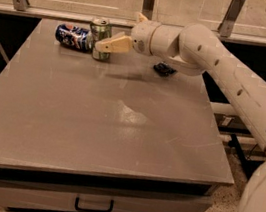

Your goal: Move green can near pepsi can

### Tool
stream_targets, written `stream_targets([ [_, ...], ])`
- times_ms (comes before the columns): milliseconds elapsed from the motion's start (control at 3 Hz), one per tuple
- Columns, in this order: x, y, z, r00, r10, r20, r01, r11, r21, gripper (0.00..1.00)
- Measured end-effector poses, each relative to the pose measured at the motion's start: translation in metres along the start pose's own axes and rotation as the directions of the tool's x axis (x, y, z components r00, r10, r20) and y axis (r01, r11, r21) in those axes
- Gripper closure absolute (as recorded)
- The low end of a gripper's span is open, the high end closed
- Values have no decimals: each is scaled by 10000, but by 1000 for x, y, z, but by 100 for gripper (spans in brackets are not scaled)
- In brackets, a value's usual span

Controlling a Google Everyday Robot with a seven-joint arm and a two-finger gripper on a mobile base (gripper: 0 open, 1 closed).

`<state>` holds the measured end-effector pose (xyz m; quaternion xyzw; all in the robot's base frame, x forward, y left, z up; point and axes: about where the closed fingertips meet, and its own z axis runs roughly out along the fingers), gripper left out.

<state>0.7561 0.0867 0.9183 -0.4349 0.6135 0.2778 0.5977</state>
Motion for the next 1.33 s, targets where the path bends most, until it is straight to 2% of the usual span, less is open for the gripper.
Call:
stream_targets([
  [333, -20, -26, -72, 9958, -917, -70, 919, 9907, 1005, 0],
  [667, -58, -48, -170, 9705, -2307, -701, 2407, 9446, 2230, 0],
  [1000, -136, -42, -255, 8838, -4315, -1806, 4672, 8334, 2951, 0],
  [1333, -156, -33, -256, 8712, -4566, -1802, 4908, 8191, 2971, 0],
])
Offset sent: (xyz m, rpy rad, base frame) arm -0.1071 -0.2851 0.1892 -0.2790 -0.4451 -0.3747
